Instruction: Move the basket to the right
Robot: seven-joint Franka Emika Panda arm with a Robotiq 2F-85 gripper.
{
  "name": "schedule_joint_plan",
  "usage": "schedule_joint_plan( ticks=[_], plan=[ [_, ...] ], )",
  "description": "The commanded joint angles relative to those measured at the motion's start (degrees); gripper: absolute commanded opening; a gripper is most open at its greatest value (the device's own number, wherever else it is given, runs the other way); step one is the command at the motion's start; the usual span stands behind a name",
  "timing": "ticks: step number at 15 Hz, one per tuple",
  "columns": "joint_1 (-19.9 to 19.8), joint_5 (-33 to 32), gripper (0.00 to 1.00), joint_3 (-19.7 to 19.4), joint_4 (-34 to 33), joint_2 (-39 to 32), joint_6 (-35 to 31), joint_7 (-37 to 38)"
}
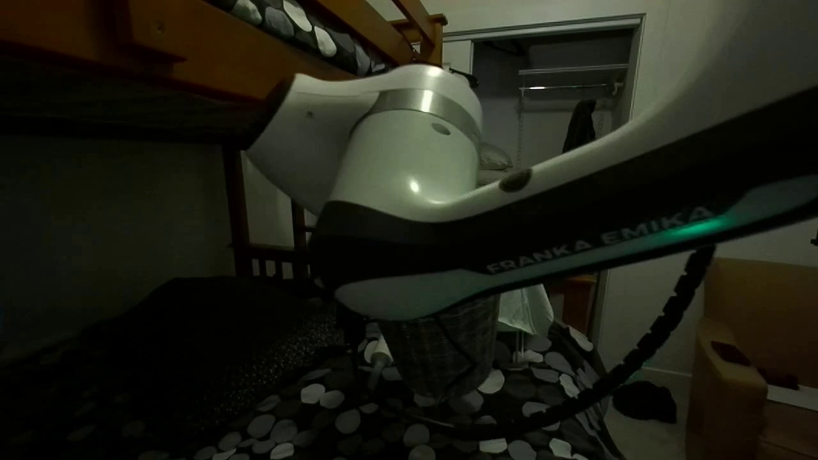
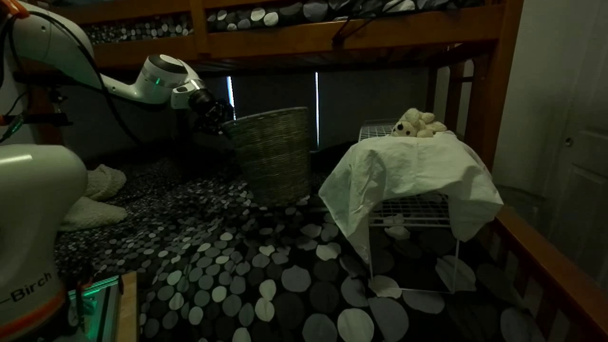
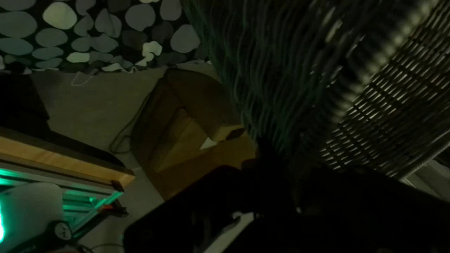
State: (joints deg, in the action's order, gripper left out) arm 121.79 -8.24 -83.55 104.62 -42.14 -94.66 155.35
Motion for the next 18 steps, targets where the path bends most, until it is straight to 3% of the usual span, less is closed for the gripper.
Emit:
schedule_joint_plan(
  ticks=[1,3,4,5,8,12,15,18],
  plan=[
    [12.8,6.9,0.03,-11.5,15.0,-7.3,-10.6,3.6],
    [17.8,9.4,0.03,-14.6,22.9,-7.7,-13.1,3.0],
    [12.1,6.3,0.03,-9.7,15.3,-2.8,-9.7,1.3],
    [13.4,6.8,0.11,-10.1,17.4,-3.3,-10.2,0.7],
    [13.4,6.7,0.03,-9.6,18.1,-2.5,-11.2,1.3],
    [17.5,6.6,0.03,-13.3,28.2,-3.6,-25.2,2.3],
    [17.2,8.4,0.03,-14.6,35.2,-4.6,-34.7,1.4],
    [17.1,9.9,0.03,-16.9,40.5,-6.0,-40.1,0.0]
  ],
)
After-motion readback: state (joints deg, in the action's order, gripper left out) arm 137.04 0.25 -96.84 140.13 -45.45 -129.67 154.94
